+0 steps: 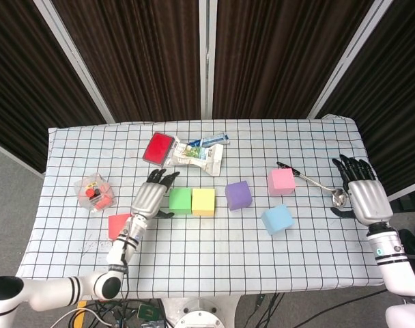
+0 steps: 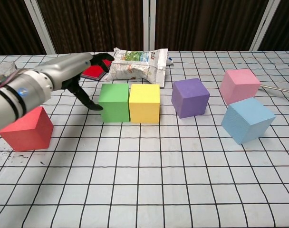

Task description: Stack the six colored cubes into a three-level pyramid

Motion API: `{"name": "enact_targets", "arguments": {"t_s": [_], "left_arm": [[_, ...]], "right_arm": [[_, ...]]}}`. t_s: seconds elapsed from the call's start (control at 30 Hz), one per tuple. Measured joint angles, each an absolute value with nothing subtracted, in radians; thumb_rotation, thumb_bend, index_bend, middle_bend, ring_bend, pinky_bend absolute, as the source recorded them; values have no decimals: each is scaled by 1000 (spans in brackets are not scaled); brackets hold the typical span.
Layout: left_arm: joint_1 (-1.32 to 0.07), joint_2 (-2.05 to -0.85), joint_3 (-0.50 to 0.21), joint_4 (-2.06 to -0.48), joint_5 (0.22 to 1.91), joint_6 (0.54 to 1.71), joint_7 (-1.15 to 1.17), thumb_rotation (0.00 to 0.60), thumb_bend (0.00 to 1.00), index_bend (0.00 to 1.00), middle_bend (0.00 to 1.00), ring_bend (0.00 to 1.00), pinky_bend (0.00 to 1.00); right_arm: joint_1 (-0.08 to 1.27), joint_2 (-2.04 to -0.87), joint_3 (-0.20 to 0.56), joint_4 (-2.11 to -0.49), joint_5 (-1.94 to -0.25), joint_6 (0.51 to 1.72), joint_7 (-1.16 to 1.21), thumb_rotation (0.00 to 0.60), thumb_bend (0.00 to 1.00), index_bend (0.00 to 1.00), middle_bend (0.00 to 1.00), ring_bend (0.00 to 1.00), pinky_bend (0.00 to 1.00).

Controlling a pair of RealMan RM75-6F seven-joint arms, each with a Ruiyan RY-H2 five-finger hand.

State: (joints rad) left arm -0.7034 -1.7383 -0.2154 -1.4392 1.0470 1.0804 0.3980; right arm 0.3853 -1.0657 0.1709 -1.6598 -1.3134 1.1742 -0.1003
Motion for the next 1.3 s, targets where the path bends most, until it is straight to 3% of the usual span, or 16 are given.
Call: {"name": "enact_targets", "arguments": {"t_s": [0.27,0.43,0.63,0.83,1.3], "left_arm": [[-581,-1497,-132,-1567,1190,1184,287,600,0,77,111,0,0],[-477,-1345,-73,-1597,1338,1306,152,600,0,77,114,0,0],[-367,-1227,-20,-1611,1414,1423,43,600,0,77,126,0,0],[-288,-1193,7,-1598,1436,1471,-41,600,0,77,132,0,0],[-229,-1210,-9,-1505,1454,1490,-146,600,0,77,145,0,0]], "right_arm": [[498,-1126,198,-1635,-1333,1069,-116,600,0,0,53,0,0],[574,-1181,202,-1593,-1317,972,-146,600,0,0,65,0,0],[635,-1260,192,-1554,-1301,902,-163,600,0,0,80,0,0],[672,-1324,179,-1517,-1293,872,-185,600,0,0,97,0,0],[769,-1464,181,-1402,-1243,793,-217,600,0,0,132,0,0]]}}
